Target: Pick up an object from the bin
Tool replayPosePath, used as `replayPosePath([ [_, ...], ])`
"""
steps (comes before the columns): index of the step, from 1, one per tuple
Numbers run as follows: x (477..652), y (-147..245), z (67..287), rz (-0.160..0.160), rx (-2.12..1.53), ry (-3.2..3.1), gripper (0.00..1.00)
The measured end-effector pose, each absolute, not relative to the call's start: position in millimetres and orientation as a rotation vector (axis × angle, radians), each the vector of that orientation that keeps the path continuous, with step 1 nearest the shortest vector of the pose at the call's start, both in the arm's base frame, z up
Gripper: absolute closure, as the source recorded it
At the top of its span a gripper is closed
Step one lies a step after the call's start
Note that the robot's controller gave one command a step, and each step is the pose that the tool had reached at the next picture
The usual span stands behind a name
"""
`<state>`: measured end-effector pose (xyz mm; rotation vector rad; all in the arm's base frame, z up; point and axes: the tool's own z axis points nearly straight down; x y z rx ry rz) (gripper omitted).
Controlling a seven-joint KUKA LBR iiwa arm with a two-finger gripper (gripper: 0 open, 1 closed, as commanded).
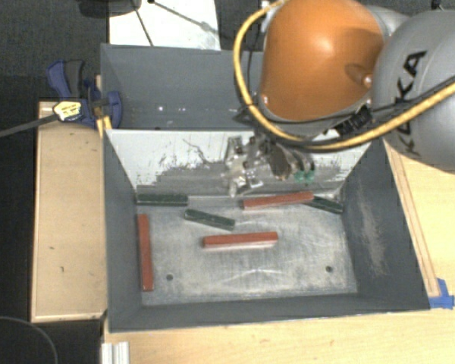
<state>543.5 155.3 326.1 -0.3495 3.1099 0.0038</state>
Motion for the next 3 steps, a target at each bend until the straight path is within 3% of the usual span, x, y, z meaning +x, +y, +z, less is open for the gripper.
replayPosePath([
  [1, 545.6, 159.1, 275.1, 0.003, -0.305, 3.116, 1.00],
  [2, 520.1, 170.0, 176.5, 0.002, -0.354, 3.120, 0.00],
  [3, 520.5, 169.8, 176.9, 0.002, -0.351, 3.120, 0.00],
])
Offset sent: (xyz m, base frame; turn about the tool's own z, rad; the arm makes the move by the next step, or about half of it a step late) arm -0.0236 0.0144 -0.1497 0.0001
